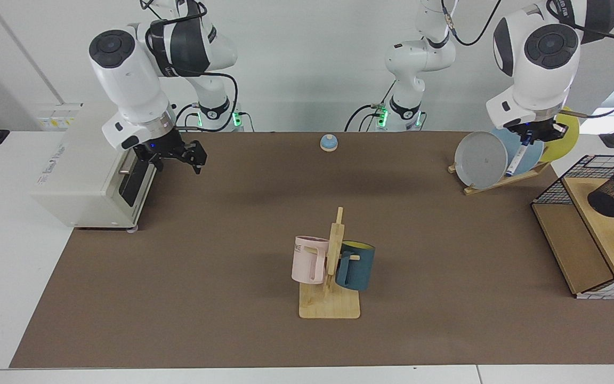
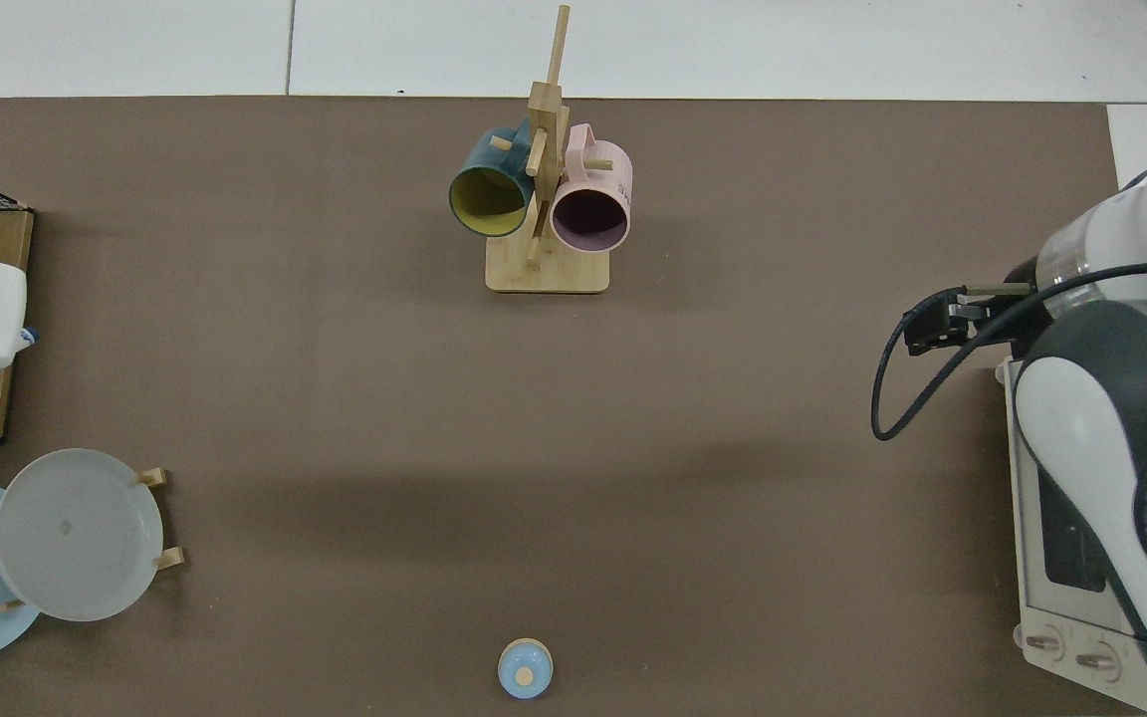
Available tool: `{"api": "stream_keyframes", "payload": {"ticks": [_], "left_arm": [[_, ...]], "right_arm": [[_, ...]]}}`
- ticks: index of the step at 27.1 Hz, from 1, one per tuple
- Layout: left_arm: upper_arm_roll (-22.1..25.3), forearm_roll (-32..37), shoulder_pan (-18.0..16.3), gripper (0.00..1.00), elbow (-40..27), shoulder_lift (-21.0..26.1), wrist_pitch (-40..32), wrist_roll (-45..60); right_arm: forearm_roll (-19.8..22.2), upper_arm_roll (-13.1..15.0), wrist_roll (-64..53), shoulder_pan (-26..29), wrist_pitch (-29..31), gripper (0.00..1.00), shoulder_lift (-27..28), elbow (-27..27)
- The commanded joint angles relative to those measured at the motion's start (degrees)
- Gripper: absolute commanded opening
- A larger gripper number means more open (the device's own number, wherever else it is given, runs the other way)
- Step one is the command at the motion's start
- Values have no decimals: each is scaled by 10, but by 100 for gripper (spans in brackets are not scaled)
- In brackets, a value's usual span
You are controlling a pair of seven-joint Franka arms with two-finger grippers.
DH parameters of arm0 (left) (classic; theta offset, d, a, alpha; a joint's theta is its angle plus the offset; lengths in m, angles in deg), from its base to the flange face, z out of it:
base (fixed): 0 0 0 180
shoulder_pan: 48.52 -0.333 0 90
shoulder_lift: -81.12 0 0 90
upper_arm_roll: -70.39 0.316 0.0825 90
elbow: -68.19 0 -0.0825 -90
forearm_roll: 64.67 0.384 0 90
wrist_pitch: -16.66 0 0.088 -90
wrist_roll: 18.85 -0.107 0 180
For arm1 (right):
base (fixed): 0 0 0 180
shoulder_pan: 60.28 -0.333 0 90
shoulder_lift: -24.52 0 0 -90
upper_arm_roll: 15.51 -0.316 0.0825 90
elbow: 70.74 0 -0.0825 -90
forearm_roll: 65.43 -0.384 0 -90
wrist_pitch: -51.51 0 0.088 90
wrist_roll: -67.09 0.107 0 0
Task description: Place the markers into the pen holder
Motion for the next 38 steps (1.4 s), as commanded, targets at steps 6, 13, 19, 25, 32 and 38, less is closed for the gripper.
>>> {"api": "stream_keyframes", "payload": {"ticks": [6,13,19,25,32,38], "left_arm": [[51,192,3,0,10,1,91,-226],[109,275,2,0,45,24,162,-389],[120,377,3,0,31,42,179,-413],[128,440,3,0,22,72,179,-391],[143,499,-4,0,-24,101,197,-272],[166,490,-11,0,-23,122,250,-242]], "right_arm": [[36,-6,-48,4,20,100,-7,-48],[-21,-2,-48,28,28,100,-27,-31],[-10,-2,-45,25,76,100,-83,66],[-10,-2,-46,22,88,100,-93,84],[-21,-3,-46,29,81,100,-90,72],[-21,-3,-46,27,81,100,-90,71]]}}
